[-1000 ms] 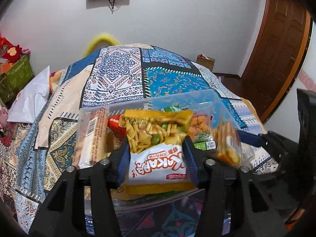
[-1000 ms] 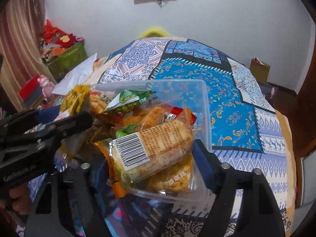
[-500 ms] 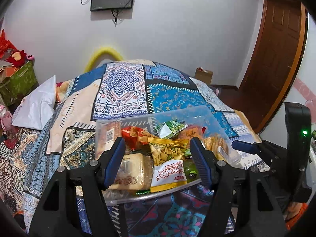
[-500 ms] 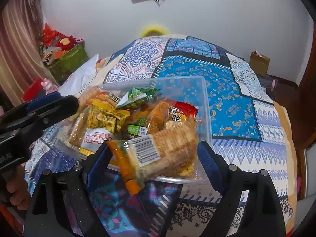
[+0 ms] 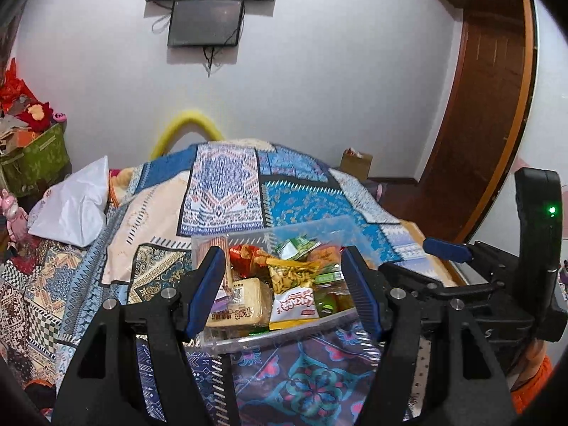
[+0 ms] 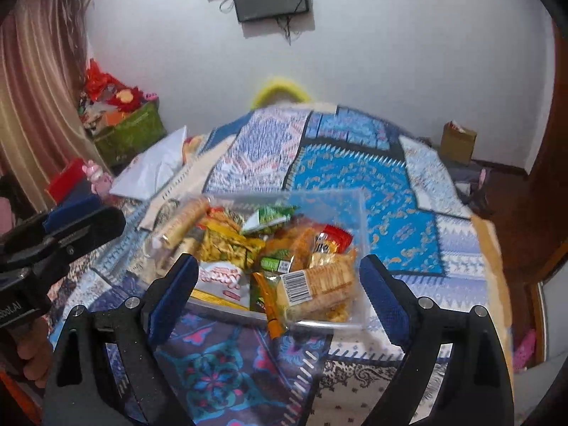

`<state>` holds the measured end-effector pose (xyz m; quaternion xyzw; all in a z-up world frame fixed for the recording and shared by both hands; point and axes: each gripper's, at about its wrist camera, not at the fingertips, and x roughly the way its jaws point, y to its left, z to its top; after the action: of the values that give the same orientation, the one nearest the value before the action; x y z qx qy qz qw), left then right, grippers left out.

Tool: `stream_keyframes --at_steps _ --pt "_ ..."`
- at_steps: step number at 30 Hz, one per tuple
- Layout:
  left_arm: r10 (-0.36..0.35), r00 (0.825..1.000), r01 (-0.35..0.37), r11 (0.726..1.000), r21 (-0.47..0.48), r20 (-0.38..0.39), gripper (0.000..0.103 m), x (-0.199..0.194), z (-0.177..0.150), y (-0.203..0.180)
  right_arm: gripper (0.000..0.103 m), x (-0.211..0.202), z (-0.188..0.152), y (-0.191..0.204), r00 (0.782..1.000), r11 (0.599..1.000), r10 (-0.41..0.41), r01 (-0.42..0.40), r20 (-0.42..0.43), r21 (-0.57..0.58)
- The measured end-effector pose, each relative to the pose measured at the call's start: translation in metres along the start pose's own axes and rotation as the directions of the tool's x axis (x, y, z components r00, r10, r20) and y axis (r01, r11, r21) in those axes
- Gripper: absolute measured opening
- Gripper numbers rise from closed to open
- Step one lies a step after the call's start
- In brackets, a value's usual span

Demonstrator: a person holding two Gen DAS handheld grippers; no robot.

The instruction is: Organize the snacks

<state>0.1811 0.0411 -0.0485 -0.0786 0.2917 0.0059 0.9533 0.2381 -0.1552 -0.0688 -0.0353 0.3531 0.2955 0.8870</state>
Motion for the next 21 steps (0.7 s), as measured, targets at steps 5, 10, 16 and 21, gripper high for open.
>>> stream_keyframes --at_steps 5,10,16,21 --pt "-0.006 0.995 0.004 1.0 0.018 0.103 0.067 -0.051 0.001 -0.01 0.091 -0.054 -0.002 0.01 0.995 1.0 -0.005 0.006 0.104 -0.007" --pt "-0.007 0.975 -0.003 0.999 0.047 0.221 0.078 -0.101 -0.002 -0.02 0.103 -0.108 -0.01 0.022 0.975 1.0 0.011 -0.009 0.222 -0.01" --pt "-0.011 0.952 -0.011 0.997 0.071 0.306 0.096 -0.144 -0.01 -0.029 0.103 -0.143 -0.018 0.034 0.954 1.0 0.016 -0.01 0.298 -0.023" --pt "-0.017 0.95 -0.004 0.998 0.066 0.311 0.099 -0.157 -0.016 -0.029 0.103 -0.155 -0.027 0.044 0.946 0.999 0.001 0.012 0.325 -0.04"
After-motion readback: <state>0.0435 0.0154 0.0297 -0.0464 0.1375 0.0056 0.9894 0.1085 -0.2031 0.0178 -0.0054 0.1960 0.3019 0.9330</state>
